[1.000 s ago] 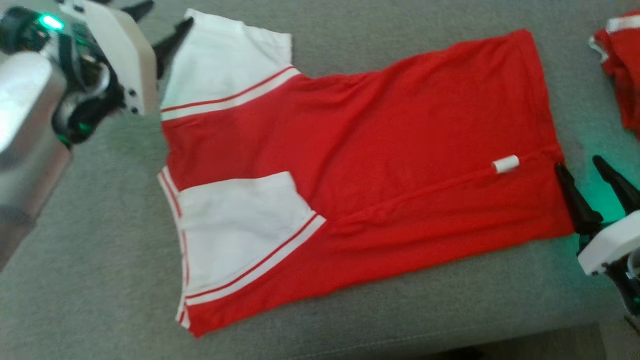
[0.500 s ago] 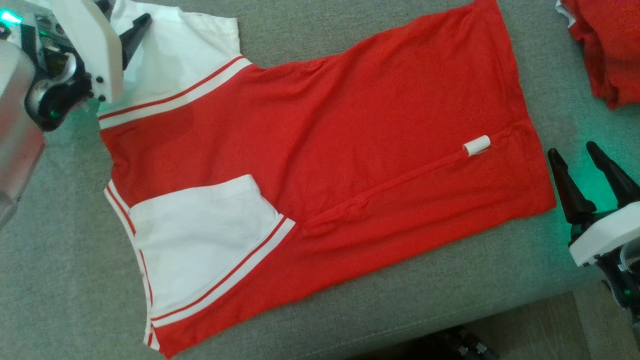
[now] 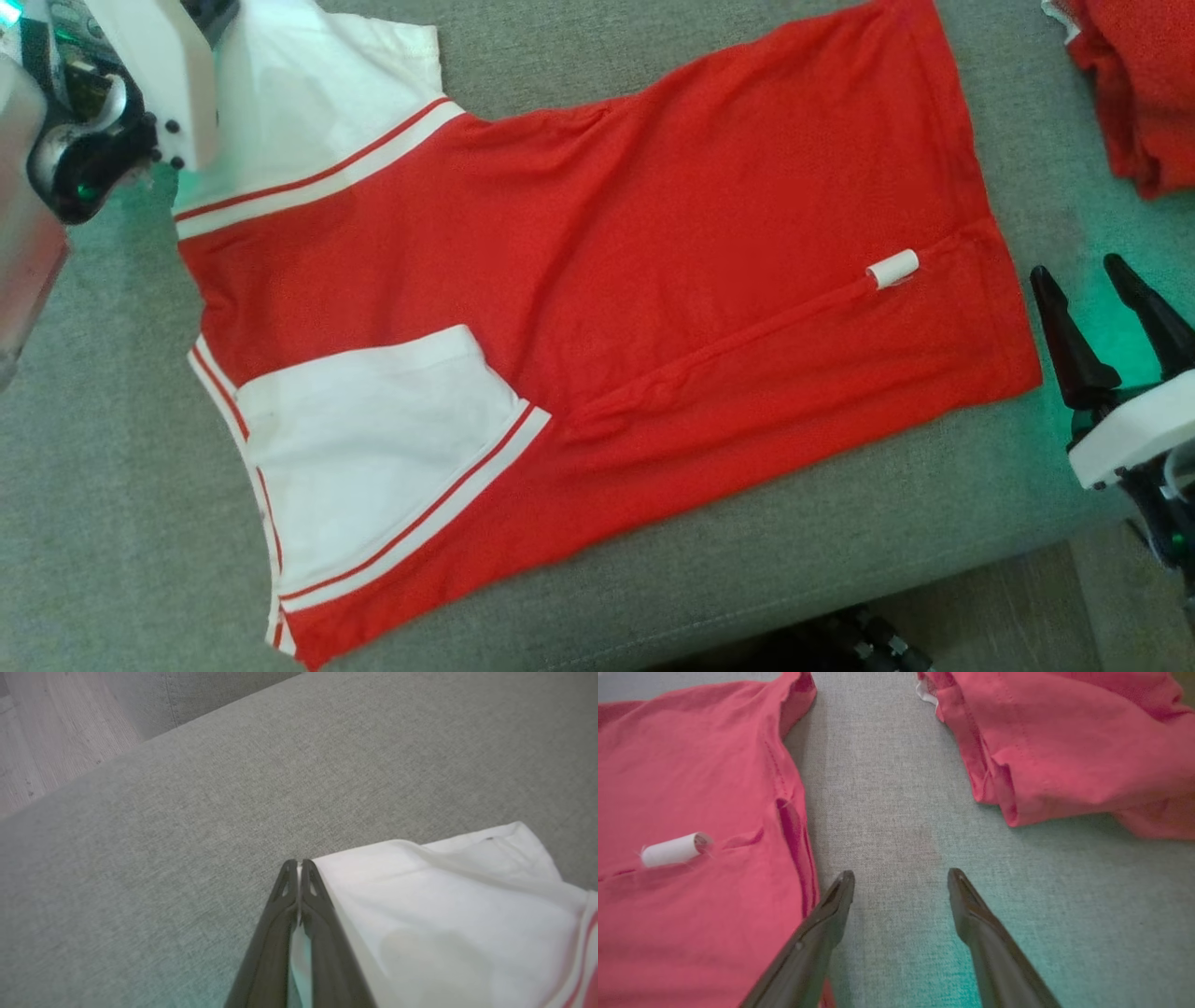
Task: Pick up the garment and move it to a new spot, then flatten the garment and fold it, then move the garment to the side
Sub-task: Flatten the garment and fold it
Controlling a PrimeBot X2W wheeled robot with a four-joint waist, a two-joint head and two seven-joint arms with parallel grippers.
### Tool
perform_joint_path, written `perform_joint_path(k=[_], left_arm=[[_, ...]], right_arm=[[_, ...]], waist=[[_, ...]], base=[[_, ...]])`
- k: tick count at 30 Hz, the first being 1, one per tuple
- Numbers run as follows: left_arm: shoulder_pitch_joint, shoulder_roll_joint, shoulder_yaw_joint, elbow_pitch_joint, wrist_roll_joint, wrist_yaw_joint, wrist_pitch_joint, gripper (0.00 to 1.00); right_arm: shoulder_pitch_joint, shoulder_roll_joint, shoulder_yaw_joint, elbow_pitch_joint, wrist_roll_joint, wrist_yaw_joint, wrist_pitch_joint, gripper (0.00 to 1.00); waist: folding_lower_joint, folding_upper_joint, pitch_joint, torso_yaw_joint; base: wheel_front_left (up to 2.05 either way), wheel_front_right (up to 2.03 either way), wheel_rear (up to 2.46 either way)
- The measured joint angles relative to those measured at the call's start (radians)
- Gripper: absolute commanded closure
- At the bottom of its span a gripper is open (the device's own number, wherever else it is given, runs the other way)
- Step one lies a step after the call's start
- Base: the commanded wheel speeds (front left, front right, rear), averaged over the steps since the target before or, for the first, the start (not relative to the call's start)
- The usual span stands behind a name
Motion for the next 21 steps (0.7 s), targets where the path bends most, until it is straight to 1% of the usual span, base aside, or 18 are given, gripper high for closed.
perform_joint_path(k=[4, 6, 11, 15, 21], left_arm=[[0.000, 0.004, -0.021, -0.005, 0.001, 0.000, -0.026, 1.00], [0.000, 0.009, -0.029, -0.011, 0.001, 0.000, -0.041, 1.00], [-0.013, 0.017, -0.062, -0.047, 0.003, 0.000, -0.072, 1.00], [-0.050, 0.019, -0.088, -0.085, 0.005, 0.000, -0.089, 1.00], [-0.071, 0.028, -0.122, -0.133, -0.005, 0.000, -0.089, 1.00]], right_arm=[[-0.009, 0.000, 0.000, -0.010, 0.001, 0.000, 0.009, 0.00], [-0.039, -0.001, 0.005, -0.016, 0.008, 0.000, 0.024, 0.00], [-0.203, -0.014, 0.060, -0.009, 0.049, 0.000, 0.084, 0.00], [-0.351, -0.031, 0.141, 0.067, 0.074, 0.000, 0.151, 0.00], [-0.553, -0.024, 0.255, 0.249, 0.093, 0.000, 0.228, 0.00]], waist=[[0.0000, 0.0000, -0.005, 0.004], [0.0000, 0.0000, -0.011, 0.008], [0.0000, 0.0000, -0.026, 0.024], [0.0000, 0.0000, -0.032, 0.045], [0.0000, 0.0000, -0.028, 0.076]], base=[[0.00, 0.00, 0.00], [0.00, 0.00, 0.00], [0.00, 0.00, 0.00], [0.00, 0.00, 0.00], [0.00, 0.00, 0.00]])
